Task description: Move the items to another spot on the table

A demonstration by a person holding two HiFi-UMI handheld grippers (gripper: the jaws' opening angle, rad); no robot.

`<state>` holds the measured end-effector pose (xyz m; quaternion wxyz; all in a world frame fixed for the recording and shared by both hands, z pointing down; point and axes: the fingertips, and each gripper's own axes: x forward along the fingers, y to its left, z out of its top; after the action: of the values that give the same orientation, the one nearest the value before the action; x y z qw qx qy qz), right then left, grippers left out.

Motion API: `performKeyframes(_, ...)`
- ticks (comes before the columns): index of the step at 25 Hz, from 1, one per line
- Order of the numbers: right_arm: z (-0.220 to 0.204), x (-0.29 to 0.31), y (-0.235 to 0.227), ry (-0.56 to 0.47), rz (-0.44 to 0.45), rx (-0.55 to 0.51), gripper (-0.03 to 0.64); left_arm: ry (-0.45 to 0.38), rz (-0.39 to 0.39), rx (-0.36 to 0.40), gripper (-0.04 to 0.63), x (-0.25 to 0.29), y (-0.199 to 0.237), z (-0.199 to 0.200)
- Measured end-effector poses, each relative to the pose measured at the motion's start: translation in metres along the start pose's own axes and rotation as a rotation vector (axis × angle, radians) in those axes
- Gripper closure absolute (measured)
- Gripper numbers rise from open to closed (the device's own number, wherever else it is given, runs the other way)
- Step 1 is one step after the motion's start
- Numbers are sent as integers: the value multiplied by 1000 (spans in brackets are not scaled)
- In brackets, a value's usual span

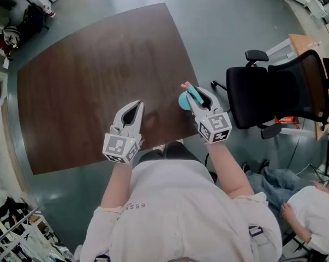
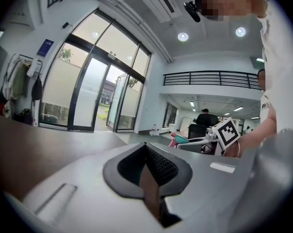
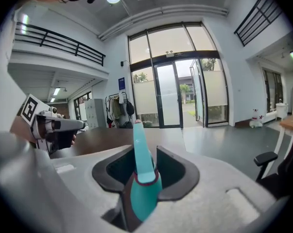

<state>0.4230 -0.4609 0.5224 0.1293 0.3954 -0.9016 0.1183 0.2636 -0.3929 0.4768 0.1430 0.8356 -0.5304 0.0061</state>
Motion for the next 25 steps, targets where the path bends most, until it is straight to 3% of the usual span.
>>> performKeyframes(6, 10, 29, -7, -2, 99, -53, 500, -16, 103, -32, 588, 6, 12, -1)
performKeyframes(13, 1, 42, -2, -23, 187, -129, 500, -18, 166, -57, 588, 7, 15, -17)
performKeyframes(23, -2, 41, -10, -76, 229, -62, 497, -29, 202, -69, 586, 10, 2, -30)
performKeyframes(24, -3, 42, -11, -68, 230, -54, 479, -34, 203, -67, 588, 10, 1, -28)
performKeyframes(25, -4, 42, -11, -58, 233, -53, 408, -38, 204, -64, 588, 10, -1, -26)
